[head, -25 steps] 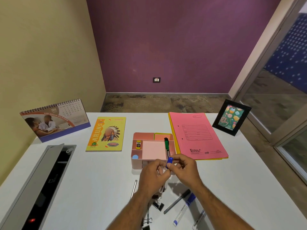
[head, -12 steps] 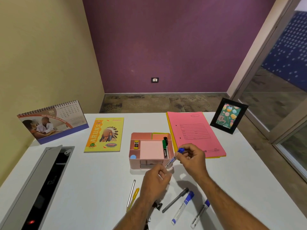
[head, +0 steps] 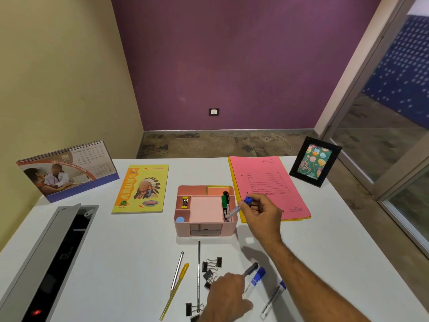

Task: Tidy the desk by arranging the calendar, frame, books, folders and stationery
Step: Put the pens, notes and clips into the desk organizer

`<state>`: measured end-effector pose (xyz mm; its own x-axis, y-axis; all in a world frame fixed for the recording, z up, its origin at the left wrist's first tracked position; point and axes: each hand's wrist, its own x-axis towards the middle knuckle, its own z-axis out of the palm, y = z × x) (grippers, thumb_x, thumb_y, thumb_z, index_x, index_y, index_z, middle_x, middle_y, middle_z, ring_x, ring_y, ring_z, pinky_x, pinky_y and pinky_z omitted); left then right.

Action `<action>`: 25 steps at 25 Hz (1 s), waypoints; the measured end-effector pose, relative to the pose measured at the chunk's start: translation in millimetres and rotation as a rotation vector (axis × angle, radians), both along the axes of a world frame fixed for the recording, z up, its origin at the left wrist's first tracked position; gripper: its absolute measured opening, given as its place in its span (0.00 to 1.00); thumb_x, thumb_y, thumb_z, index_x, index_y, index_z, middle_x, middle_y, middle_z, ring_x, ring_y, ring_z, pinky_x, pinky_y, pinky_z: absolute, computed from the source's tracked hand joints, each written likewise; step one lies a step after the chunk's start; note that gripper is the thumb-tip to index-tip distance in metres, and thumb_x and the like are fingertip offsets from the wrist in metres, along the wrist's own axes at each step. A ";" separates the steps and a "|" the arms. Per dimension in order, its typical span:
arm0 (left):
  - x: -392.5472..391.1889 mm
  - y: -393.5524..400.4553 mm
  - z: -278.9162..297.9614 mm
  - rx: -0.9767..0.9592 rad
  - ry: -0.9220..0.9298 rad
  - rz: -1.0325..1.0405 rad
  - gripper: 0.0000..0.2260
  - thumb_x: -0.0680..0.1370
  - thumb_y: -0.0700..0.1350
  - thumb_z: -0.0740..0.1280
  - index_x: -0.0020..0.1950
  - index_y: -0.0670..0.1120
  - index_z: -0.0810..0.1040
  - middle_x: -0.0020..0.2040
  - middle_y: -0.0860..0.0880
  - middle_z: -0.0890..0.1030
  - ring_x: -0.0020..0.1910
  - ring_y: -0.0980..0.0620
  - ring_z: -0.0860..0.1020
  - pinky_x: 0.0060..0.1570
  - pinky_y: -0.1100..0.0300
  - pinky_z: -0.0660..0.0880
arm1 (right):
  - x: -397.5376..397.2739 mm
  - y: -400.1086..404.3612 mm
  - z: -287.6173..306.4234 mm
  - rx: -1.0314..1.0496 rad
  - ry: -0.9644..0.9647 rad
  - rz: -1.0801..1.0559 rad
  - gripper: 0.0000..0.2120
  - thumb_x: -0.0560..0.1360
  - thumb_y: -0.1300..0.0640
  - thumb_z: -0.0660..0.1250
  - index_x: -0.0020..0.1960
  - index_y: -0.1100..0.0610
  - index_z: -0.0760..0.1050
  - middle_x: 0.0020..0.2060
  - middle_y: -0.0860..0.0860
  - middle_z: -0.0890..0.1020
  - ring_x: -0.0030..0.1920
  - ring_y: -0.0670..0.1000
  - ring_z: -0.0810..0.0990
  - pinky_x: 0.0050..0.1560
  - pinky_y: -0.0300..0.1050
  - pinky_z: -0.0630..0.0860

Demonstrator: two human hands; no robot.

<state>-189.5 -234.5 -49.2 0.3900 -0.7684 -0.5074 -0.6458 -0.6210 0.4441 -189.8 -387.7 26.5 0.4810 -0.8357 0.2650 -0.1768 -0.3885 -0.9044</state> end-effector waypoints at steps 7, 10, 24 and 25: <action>-1.9 -0.6 -2.5 0.039 -0.063 -0.050 0.14 0.73 0.48 0.66 0.56 0.44 0.77 0.56 0.43 0.78 0.55 0.41 0.78 0.55 0.50 0.76 | 4.1 -2.0 -18.5 -0.021 0.259 0.146 0.10 0.74 0.54 0.73 0.55 0.51 0.82 0.44 0.45 0.85 0.43 0.44 0.84 0.46 0.45 0.83; 3.0 2.7 0.1 -0.008 -0.020 0.008 0.08 0.70 0.50 0.64 0.46 0.47 0.75 0.45 0.47 0.77 0.45 0.45 0.77 0.44 0.54 0.74 | 0.5 -1.8 -25.0 -0.057 0.344 0.173 0.13 0.75 0.51 0.71 0.59 0.49 0.81 0.48 0.44 0.86 0.41 0.45 0.83 0.45 0.49 0.83; 37.5 -10.8 22.9 -0.515 0.076 0.395 0.07 0.76 0.55 0.67 0.43 0.52 0.77 0.37 0.54 0.80 0.39 0.52 0.77 0.39 0.61 0.76 | -16.8 -9.5 -23.2 0.210 0.252 0.124 0.10 0.70 0.57 0.77 0.50 0.57 0.84 0.41 0.50 0.85 0.43 0.51 0.82 0.49 0.47 0.81; 39.8 -11.5 23.5 -0.536 0.076 0.396 0.06 0.76 0.55 0.68 0.44 0.53 0.77 0.38 0.55 0.80 0.39 0.52 0.78 0.42 0.59 0.78 | -17.2 -6.4 -20.9 0.234 0.228 0.151 0.10 0.70 0.59 0.77 0.51 0.57 0.83 0.39 0.51 0.84 0.42 0.53 0.82 0.47 0.48 0.81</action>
